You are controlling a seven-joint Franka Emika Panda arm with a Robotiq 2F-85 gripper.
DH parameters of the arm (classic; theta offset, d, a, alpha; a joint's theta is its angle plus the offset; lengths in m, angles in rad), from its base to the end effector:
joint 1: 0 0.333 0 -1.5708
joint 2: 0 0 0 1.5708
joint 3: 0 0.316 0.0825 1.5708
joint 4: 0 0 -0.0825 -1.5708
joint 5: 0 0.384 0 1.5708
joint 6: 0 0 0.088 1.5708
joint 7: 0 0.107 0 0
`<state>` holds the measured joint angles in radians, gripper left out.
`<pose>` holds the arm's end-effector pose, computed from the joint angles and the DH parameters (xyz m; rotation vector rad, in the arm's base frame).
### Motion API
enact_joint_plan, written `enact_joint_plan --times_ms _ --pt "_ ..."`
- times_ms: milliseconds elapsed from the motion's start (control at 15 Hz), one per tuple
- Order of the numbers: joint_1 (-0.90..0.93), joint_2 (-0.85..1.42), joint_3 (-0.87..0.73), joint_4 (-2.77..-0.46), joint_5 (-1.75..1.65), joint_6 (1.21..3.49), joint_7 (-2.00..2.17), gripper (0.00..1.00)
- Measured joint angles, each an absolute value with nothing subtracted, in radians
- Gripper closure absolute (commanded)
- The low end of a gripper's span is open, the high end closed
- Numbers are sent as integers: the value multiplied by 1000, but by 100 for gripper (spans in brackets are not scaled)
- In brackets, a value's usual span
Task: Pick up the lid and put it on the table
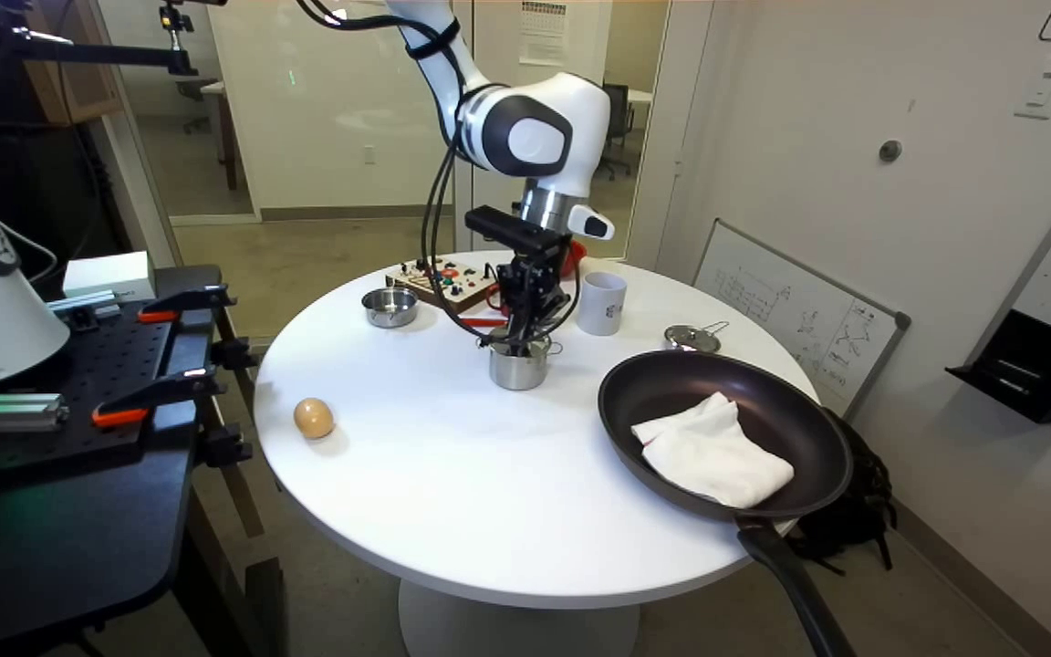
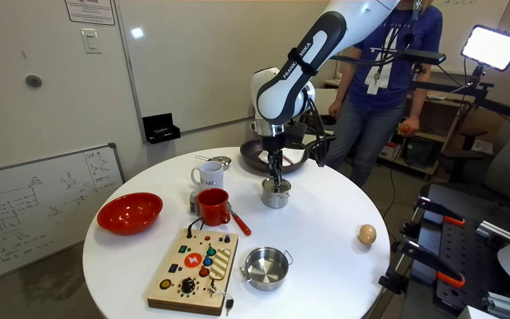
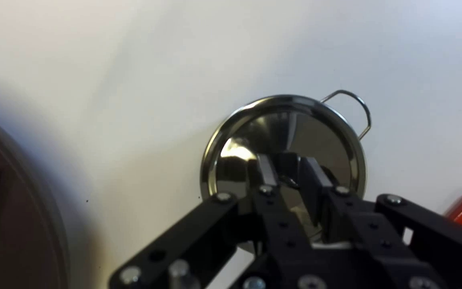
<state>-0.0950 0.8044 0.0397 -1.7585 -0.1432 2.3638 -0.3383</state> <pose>0.6282 -0.0374 0.0944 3.0471 0.5951 -0.3193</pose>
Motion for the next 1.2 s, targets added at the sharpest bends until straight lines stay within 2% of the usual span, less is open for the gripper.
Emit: enact_joint_plan --times_ms 533,600,667,1200 --pt "-84 805 32 -1757 -146 2361 -338 92" --pt "-84 805 32 -1757 -147 2361 -338 100" --pt "-83 806 31 -1758 -147 2361 -338 95" --pt "-60 802 13 -1768 -166 2361 -337 96"
